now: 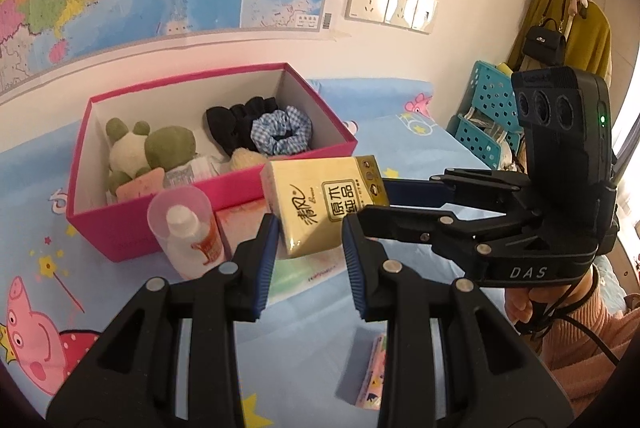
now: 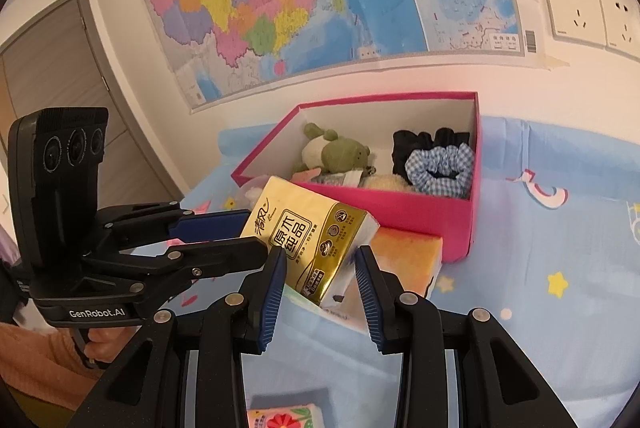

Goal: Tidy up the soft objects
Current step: 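Carry the yellow packet into the pink box and release it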

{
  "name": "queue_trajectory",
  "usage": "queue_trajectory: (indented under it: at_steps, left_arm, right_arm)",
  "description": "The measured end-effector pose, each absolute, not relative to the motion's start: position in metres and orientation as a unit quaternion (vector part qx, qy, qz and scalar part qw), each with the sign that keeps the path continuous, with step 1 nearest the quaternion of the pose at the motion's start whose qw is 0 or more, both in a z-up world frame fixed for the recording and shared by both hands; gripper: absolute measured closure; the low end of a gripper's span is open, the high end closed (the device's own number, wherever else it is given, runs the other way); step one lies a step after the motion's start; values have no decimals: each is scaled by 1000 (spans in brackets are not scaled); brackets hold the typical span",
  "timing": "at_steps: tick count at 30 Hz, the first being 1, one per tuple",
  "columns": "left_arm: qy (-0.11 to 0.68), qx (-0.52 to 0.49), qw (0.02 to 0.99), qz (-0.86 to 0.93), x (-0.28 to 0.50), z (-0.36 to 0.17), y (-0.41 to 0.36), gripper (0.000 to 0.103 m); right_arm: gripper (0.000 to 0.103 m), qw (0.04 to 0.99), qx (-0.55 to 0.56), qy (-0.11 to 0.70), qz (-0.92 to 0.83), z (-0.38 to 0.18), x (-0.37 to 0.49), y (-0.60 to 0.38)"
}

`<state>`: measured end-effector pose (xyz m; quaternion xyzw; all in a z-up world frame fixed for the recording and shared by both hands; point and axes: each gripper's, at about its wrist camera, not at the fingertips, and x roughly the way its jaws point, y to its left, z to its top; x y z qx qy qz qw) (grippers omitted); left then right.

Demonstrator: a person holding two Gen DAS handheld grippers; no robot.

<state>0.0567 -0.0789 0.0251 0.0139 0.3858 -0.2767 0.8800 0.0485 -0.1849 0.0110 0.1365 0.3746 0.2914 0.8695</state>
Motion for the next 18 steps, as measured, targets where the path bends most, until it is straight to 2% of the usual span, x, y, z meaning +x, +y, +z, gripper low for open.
queue_trajectory:
  at_steps: [18]
  left_arm:
    - [376,19,891,-255,81,35,-78,69]
  right_arm:
    - [67,876,127,359,297,19,75,-181]
